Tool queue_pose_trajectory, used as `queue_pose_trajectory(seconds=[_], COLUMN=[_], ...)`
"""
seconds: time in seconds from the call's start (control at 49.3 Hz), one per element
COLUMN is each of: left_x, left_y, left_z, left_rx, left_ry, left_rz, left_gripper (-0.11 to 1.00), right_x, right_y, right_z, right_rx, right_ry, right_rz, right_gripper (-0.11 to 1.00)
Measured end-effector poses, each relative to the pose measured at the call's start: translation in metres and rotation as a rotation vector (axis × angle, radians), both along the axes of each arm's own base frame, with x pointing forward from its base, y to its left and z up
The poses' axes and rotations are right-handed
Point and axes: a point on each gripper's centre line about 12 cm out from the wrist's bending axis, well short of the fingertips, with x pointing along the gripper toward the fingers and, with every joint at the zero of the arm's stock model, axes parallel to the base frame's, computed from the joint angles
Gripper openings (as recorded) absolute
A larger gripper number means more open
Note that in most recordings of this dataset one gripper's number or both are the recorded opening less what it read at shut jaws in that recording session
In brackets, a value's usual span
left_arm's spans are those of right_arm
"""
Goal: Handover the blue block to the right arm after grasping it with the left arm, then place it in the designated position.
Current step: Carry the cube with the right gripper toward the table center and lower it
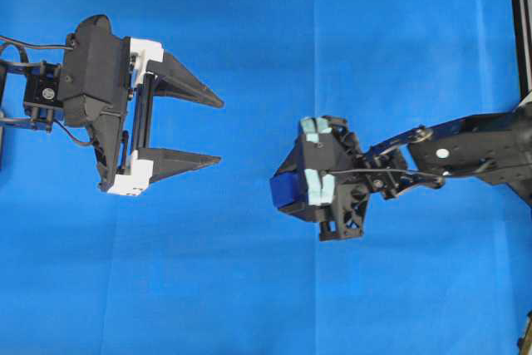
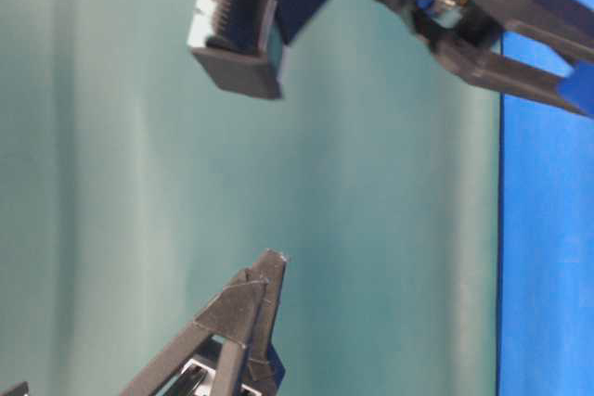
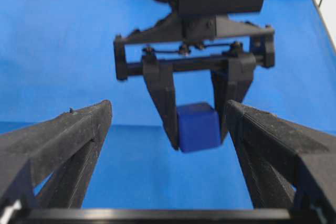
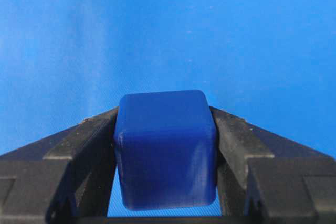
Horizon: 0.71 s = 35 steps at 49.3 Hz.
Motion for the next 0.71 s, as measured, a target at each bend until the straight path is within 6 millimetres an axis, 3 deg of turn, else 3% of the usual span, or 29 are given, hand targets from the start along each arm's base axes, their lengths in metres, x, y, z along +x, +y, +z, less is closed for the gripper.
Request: queue_pose_trajectory(seconds=[0.365, 0.709], left_x=[0.000, 0.000], left_y=[0.001, 0.000], left_z=[0.000, 0.000], left_rx=[0.000, 0.001], left_ry=[0.000, 0.000], left_rz=[0.002, 0.000], left_gripper=[0.93, 0.93], right_x=[0.020, 0.026], right_y=[-0.011, -0.008], right_z=[-0.039, -0.043], right_rx=[0.054, 0.066], right_ry=[0.050, 0.039], right_rz=[-0.052, -0.041], right_gripper=[0.42, 0.42])
